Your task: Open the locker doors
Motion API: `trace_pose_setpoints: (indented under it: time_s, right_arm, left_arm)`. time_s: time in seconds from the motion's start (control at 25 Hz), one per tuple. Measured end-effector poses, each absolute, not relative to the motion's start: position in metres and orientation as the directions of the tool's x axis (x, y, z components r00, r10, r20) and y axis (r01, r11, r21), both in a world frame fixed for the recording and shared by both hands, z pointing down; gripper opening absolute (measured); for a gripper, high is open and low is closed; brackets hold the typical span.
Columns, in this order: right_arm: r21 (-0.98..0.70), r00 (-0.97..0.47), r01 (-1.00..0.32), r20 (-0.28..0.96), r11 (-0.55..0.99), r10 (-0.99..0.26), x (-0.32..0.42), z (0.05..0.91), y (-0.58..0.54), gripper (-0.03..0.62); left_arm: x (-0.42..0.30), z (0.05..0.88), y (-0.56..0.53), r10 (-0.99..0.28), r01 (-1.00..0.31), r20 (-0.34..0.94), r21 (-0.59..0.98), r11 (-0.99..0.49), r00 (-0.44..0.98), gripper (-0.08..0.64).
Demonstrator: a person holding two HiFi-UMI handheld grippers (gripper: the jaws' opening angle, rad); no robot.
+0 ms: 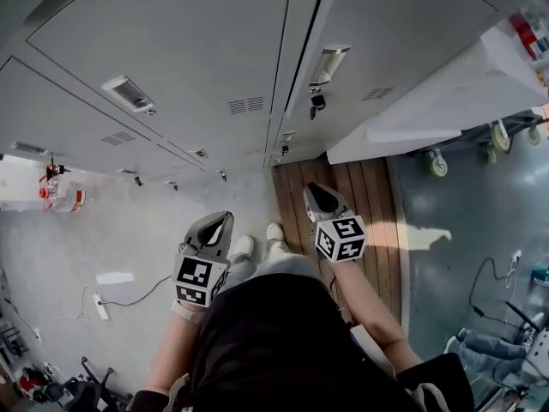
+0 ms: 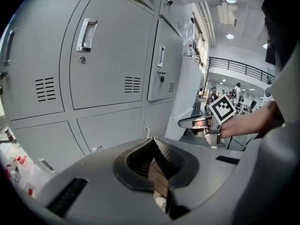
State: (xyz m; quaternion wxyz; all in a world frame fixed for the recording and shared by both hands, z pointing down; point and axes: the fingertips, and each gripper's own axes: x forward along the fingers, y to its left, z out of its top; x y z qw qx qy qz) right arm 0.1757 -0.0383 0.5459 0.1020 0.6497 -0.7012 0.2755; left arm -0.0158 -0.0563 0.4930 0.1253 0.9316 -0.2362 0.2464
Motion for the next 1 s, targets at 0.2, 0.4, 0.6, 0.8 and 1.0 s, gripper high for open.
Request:
trace_pose_setpoints:
  time_s: [0.2,0.4,0.6,0.8,1.0]
  right_arm:
    - [-0.264,-0.213,-0.961,0.527,0.080,-0.822,0.180,0.583,-0.066,0.103]
    - [-0.253,-0.263,-0.957,0.557,0.141,-0.788,0.183,0.619,-0.092,0.168]
    - [-0.244,-0.297,-0.952,0.582,0.185,-0.757,0.182,0.653,-0.114,0.249]
    - [-0.235,-0.325,-0.945,0.612,0.226,-0.721,0.175,0.680,-0.132,0.282]
    - [-0.209,-0.321,-0.947,0.635,0.244,-0.703,0.173,0.706,-0.151,0.306]
  left_arm:
    - [-0.019,0.502,-0.058,-0.450,-0.593,0.533,0.125,-0.796,0.716,0.018]
    - [-0.032,0.508,-0.062,-0.525,-0.684,0.549,0.123,-0.719,0.651,0.018]
    - [-0.049,0.512,-0.061,-0.582,-0.755,0.563,0.121,-0.645,0.587,0.018]
    - [-0.069,0.518,-0.053,-0.611,-0.805,0.592,0.115,-0.582,0.526,0.018]
    - [-0.081,0.521,-0.045,-0.620,-0.831,0.616,0.108,-0.545,0.486,0.018]
